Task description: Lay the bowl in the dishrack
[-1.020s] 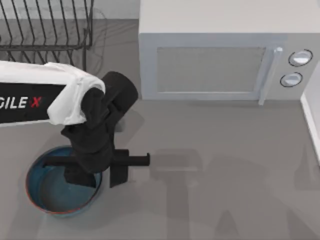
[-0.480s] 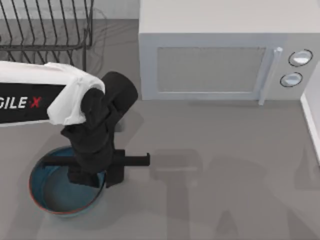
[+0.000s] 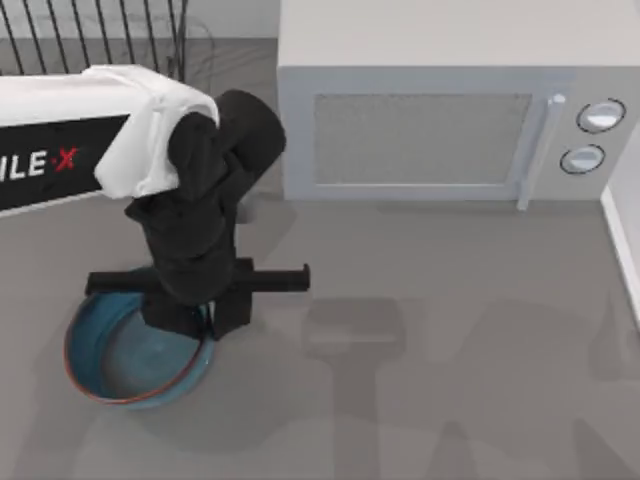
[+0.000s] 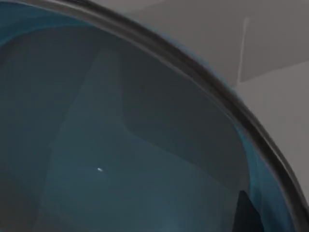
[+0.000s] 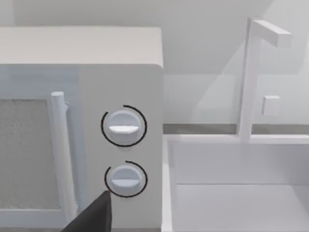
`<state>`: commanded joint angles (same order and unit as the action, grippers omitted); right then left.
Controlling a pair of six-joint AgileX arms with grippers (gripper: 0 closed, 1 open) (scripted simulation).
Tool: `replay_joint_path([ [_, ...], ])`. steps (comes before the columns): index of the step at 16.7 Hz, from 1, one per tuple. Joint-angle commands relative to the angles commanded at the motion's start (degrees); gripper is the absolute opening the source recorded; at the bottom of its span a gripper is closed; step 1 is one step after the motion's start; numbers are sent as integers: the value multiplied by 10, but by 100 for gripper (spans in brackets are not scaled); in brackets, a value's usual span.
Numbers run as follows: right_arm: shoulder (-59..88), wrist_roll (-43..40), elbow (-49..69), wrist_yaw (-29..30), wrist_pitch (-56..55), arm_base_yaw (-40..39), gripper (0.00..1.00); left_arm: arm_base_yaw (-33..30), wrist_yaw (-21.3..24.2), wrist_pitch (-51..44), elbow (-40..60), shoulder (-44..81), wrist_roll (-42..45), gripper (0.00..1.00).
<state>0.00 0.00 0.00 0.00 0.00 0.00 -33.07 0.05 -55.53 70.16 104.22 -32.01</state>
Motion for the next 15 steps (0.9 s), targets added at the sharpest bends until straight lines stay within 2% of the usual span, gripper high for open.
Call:
replay_joint_path([
  [8, 0, 0, 0, 0, 0, 0, 100, -3, 0, -310, 256, -37, -2, 0],
  [11, 0, 0, 0, 0, 0, 0, 100, -2, 0, -356, 301, -51, 0, 0],
  [15, 0, 0, 0, 0, 0, 0, 100, -1, 0, -357, 303, -50, 0, 0],
])
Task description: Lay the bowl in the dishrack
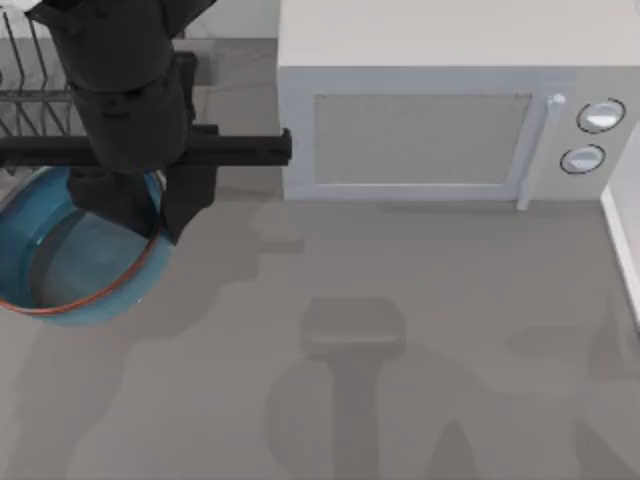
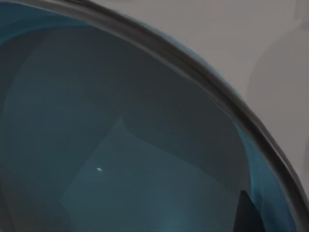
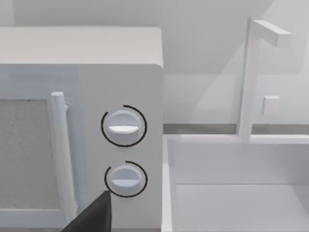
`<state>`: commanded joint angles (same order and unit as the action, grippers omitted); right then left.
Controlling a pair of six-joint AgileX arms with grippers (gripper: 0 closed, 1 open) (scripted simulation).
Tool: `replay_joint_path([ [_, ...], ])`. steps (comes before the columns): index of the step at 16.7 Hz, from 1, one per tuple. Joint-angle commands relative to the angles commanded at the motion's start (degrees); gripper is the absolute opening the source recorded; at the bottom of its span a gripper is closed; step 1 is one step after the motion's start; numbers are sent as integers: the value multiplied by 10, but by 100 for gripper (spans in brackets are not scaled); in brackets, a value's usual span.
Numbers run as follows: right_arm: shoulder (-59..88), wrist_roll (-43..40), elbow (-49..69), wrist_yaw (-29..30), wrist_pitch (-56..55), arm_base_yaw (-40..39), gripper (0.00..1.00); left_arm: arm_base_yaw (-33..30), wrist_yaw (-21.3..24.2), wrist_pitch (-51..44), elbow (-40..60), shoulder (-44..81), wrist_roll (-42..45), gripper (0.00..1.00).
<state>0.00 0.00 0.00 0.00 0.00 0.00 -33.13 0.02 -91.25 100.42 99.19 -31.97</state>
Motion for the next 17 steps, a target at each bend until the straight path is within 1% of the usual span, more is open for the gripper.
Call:
replay_joint_path([
  [3, 0, 0, 0, 0, 0, 0, 100, 11, 3, 19, -8, -13, 10, 0],
  [5, 0, 0, 0, 0, 0, 0, 100, 34, 10, 59, -26, -40, 28, 0],
  [7, 0, 0, 0, 0, 0, 0, 100, 70, 21, 120, -54, -79, 55, 0],
  [10, 0, 0, 0, 0, 0, 0, 100, 139, 39, 244, -113, -150, 106, 0],
  [17, 0, 0, 0, 0, 0, 0, 100, 323, 87, 599, -277, -345, 247, 0],
])
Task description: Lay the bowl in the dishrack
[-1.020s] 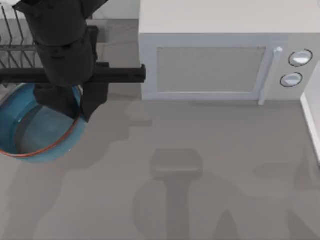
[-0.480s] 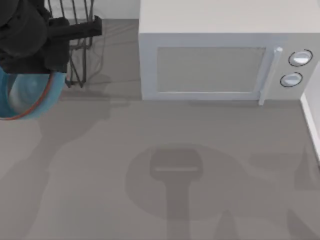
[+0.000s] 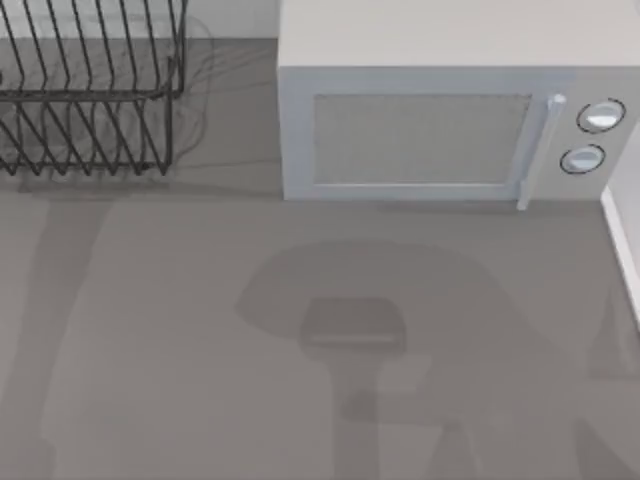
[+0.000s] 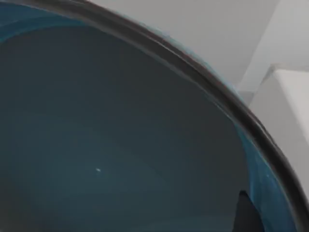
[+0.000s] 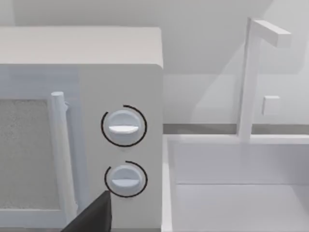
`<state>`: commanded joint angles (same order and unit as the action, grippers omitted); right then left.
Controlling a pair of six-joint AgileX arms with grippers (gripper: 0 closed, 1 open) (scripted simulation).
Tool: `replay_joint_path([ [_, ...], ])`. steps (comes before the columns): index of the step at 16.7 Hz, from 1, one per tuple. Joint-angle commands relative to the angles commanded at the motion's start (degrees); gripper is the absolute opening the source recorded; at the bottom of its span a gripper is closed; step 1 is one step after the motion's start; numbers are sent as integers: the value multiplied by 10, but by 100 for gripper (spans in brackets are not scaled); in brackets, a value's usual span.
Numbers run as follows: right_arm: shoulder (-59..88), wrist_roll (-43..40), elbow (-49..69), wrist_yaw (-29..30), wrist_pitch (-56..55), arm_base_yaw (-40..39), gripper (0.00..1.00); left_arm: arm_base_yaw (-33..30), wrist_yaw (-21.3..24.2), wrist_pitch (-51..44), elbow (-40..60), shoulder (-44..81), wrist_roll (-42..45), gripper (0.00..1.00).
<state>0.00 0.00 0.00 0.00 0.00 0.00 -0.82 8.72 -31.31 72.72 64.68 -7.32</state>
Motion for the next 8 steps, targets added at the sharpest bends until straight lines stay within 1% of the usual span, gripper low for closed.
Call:
replay_joint_path([
  [2, 0, 0, 0, 0, 0, 0, 100, 46, 13, 82, -38, -53, 34, 0],
  [4, 0, 0, 0, 0, 0, 0, 100, 82, 23, 141, -67, -98, 60, 0],
  [6, 0, 0, 0, 0, 0, 0, 100, 105, 29, 174, -84, -128, 76, 0],
  [8, 0, 0, 0, 0, 0, 0, 100, 112, 31, 184, -89, -137, 80, 0],
])
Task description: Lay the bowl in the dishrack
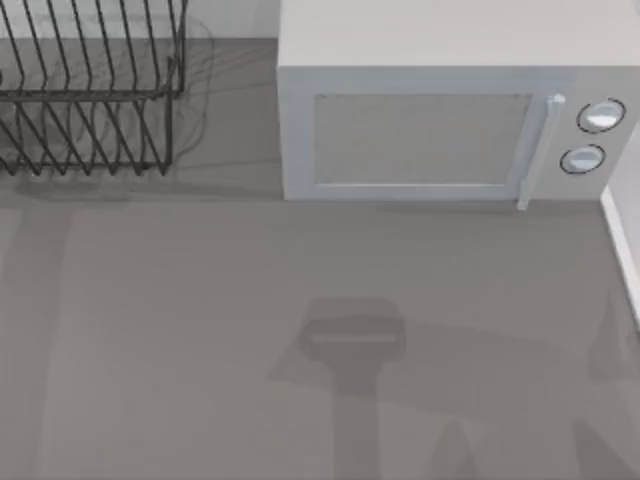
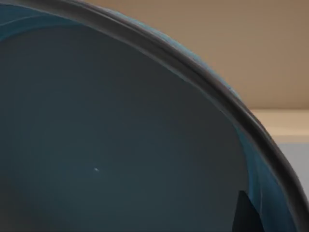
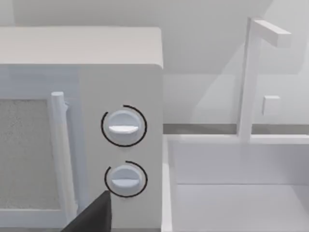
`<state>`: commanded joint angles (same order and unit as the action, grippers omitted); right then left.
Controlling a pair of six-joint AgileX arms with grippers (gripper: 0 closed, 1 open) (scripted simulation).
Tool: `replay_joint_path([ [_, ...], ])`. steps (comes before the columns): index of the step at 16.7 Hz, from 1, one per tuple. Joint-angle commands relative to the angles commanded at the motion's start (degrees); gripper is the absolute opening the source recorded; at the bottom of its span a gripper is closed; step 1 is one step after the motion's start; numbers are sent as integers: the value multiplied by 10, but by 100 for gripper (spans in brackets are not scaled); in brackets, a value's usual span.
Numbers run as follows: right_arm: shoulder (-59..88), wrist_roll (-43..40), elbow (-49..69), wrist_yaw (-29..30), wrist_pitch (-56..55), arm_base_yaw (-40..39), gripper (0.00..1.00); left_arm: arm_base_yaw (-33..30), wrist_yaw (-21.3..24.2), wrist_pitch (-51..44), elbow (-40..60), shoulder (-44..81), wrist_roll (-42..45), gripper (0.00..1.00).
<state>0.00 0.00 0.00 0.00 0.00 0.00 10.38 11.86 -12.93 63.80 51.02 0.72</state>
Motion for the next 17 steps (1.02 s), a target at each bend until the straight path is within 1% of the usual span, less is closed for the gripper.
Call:
replay_joint_path([
  [5, 0, 0, 0, 0, 0, 0, 100, -2, -2, 0, 2, 3, 0, 0],
  [8, 0, 0, 0, 0, 0, 0, 100, -8, -2, 37, 1, 40, 0, 0],
  [10, 0, 0, 0, 0, 0, 0, 100, -14, -6, 92, -3, 92, 0, 0],
  [12, 0, 0, 0, 0, 0, 0, 100, -21, -12, 166, -12, 159, 1, 0],
  [17, 0, 0, 0, 0, 0, 0, 100, -42, -33, 397, -53, 341, 3, 0],
])
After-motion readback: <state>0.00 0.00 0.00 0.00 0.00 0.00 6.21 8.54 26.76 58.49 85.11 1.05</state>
